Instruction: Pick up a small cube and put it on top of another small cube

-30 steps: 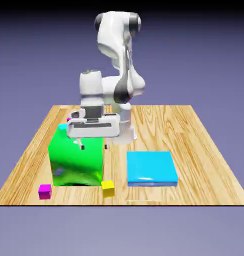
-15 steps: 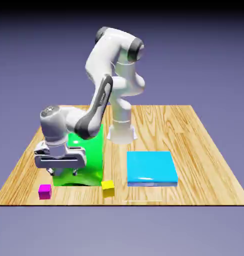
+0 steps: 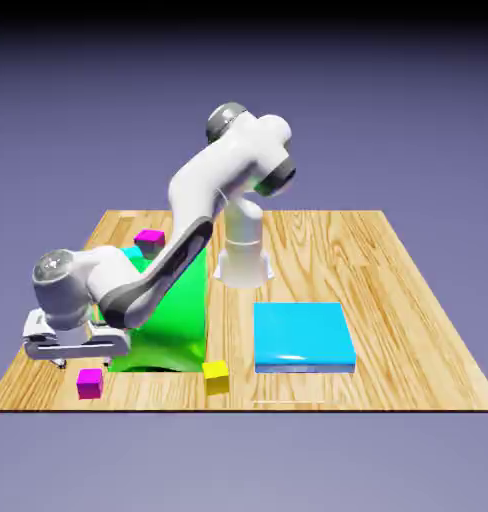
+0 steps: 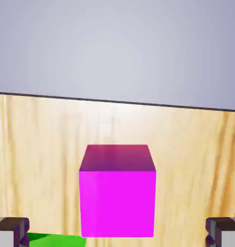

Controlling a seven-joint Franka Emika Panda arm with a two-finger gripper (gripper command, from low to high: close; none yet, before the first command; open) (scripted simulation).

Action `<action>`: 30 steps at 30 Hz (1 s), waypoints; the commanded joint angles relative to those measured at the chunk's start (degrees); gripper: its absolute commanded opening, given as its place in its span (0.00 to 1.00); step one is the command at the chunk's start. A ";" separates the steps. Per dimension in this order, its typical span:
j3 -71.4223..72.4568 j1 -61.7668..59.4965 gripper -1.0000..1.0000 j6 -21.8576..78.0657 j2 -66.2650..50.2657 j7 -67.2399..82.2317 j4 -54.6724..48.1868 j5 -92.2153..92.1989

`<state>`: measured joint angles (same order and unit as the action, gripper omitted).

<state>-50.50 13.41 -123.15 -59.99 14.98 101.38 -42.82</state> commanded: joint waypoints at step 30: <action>35.48 -12.31 0.00 -9.02 44.05 -64.44 23.93 42.18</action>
<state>-15.01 1.09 -132.18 -15.94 -49.32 125.31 -0.84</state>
